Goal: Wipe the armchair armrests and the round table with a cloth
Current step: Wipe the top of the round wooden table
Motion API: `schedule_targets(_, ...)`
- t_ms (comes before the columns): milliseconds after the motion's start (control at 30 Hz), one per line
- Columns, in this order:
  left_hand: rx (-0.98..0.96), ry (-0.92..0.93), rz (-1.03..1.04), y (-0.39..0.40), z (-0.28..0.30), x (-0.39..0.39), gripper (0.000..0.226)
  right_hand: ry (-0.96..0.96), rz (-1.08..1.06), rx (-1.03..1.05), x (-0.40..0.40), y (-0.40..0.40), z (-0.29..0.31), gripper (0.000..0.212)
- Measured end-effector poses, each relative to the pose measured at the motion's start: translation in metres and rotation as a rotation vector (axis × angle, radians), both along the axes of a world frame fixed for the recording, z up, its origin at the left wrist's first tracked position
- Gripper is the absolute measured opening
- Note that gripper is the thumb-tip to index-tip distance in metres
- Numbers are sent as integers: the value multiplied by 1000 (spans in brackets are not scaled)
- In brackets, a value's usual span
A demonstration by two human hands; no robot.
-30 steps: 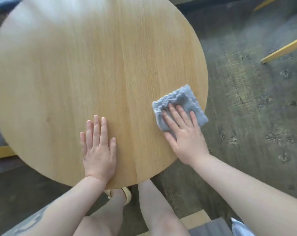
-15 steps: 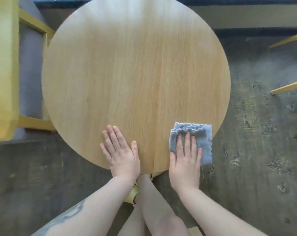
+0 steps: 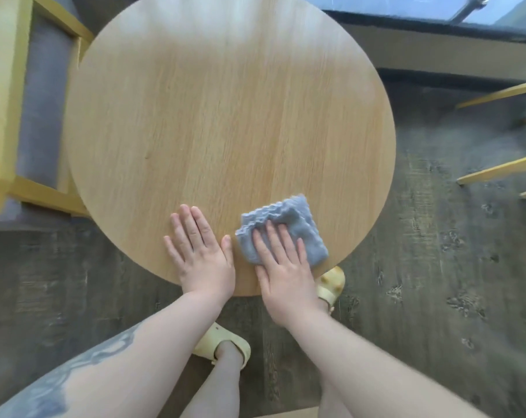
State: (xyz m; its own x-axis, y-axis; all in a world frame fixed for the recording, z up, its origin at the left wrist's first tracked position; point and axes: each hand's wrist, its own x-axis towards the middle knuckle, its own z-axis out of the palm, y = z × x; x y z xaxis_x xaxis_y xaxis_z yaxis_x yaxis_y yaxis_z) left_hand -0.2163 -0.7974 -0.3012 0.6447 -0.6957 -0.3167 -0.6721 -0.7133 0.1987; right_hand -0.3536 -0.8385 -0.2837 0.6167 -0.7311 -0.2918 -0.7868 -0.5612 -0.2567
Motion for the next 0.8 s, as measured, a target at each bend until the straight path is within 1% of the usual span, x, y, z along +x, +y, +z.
schedule_targets(33,3,-5,2,0,0,1,70,-12,163,12,-5,-25,3,59)
schedule_targets(67,13,-4,10,0,0,1,70,-8,260,-3,-16,-52,2,59)
schedule_targets(100,21,1,21,1,0,0,70,16,248,-15,-28,-77,1,58)
schedule_targets(133,20,13,40,0,0,-3,70,52,102,-20,-42,-99,-2,59)
schedule_targets(200,-22,17,114,-9,4,-19,70,102,-344,-57,-60,-115,-5,60)
schedule_targets(233,-48,16,174,-20,5,-31,71,104,-475,-97,-59,-107,-8,61)
schedule_targets(267,-64,20,264,-35,7,-46,72,93,-499,-125,-55,-93,-10,63)
schedule_targets(300,-71,21,380,-52,7,-60,72,70,-433,-127,-50,-78,-10,63)
schedule_targets(333,-79,15,511,-71,8,-71,71,29,-298,-103,-47,-68,-8,63)
schedule_targets(400,-104,-13,741,-101,8,-83,67,-23,150,-14,-58,-83,-2,61)
schedule_targets(433,-105,-37,802,-109,6,-84,66,-32,356,17,-68,-108,0,60)
schedule_targets(467,-102,-66,825,-113,2,-85,65,-31,490,15,-79,-137,0,59)
schedule_targets(500,-98,-100,826,-113,-2,-86,65,-23,530,-8,-89,-165,-1,58)
schedule_targets(533,-96,-130,821,-113,-4,-88,65,-6,456,-18,-98,-190,-2,58)
schedule_targets(600,-85,-170,814,-113,-6,-93,64,31,146,-13,-106,-214,-1,59)
schedule_targets(633,-85,-181,818,-113,-6,-94,64,39,32,-19,-103,-211,0,60)
schedule_targets(667,-88,-187,825,-113,-7,-96,65,41,-5,-29,-99,-200,-1,61)
schedule_targets(700,-91,-195,830,-114,-7,-97,65,29,46,-20,-96,-186,-2,62)
schedule_targets(733,-94,-203,835,-115,-8,-98,65,0,174,9,-94,-174,-2,63)
schedule_targets(800,-93,-218,838,-115,-8,-99,66,-45,542,72,-89,-171,-1,61)
